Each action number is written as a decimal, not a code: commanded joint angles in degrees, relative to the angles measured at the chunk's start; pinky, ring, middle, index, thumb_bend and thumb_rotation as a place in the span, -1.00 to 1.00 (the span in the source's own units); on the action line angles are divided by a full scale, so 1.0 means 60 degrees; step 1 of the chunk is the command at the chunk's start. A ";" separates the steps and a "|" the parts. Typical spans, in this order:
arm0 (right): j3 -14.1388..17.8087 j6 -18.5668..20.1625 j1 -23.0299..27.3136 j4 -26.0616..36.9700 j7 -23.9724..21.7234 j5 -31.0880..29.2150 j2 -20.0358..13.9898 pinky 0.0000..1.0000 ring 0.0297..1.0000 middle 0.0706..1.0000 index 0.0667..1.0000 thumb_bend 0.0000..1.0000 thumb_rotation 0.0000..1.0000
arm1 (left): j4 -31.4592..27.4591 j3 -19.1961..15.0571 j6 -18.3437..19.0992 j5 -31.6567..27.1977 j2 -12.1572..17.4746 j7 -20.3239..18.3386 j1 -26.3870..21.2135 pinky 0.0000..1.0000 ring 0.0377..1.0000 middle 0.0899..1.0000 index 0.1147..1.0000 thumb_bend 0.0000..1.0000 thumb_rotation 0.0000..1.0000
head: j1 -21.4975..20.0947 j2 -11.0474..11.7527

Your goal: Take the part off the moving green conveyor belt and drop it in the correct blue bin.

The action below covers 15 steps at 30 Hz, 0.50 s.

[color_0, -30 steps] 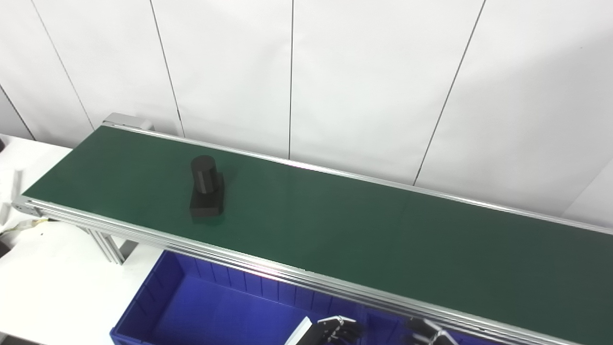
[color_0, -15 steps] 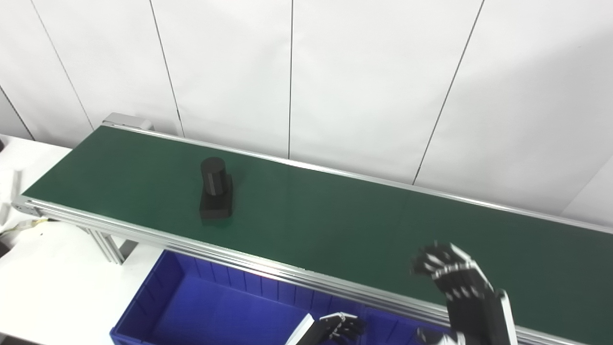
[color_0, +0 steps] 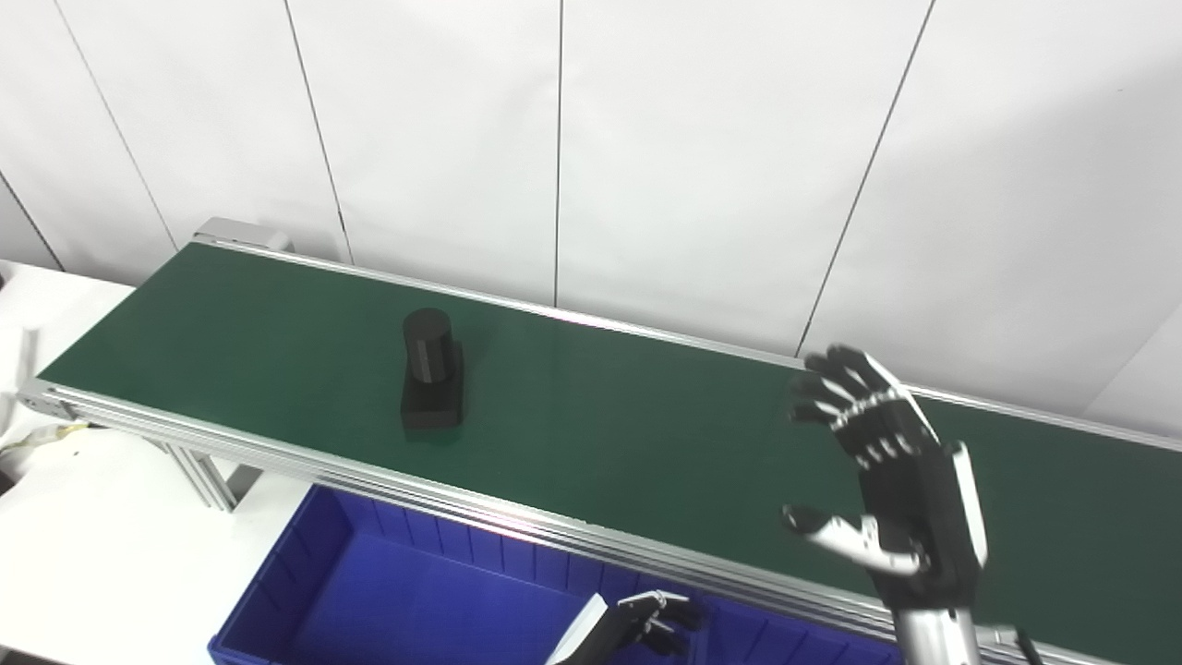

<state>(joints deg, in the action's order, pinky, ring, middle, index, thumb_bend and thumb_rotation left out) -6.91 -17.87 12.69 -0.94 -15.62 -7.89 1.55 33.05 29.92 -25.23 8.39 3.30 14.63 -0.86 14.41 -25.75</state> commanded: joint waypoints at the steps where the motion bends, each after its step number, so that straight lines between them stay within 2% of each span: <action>1: -0.0082 0.0000 0.0451 -0.0126 -0.0111 -0.0108 0.0001 0.41 0.56 0.65 0.66 0.83 -0.47 | -0.0052 0.0100 -0.0282 0.0090 -0.0068 0.0170 -0.0214 0.27 0.39 0.42 0.39 0.77 -0.82 | 0.0009 -0.0003; 7: -0.0206 -0.0348 0.1349 -0.1549 -0.0115 0.0263 -0.0023 0.45 0.62 0.70 0.72 0.90 -0.41 | 0.0005 0.0154 -0.0282 0.0014 -0.0103 0.0196 -0.0230 0.28 0.39 0.42 0.39 0.77 -0.82 | 0.0053 0.0009; 10: -0.0190 -0.0482 0.1797 -0.2334 -0.0205 0.0142 0.0056 0.48 0.65 0.74 0.73 0.96 -0.41 | 0.0033 0.0188 -0.0282 0.0016 -0.0120 0.0256 -0.0251 0.28 0.39 0.42 0.39 0.77 -0.83 | 0.0064 -0.0005; 15: -0.0038 -0.1389 0.2880 -0.4612 -0.0216 0.0213 0.0282 0.43 0.60 0.72 0.69 0.94 -0.52 | 0.0024 0.0339 -0.0282 0.0197 -0.0116 0.0550 -0.0279 0.26 0.37 0.41 0.39 0.76 -0.81 | 0.0165 -0.0020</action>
<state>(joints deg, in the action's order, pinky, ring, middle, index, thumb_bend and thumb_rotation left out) -7.58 -22.05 26.60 -27.57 -16.65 -6.36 2.13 33.49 31.25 -25.27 8.43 3.20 17.11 -1.08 15.47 -25.84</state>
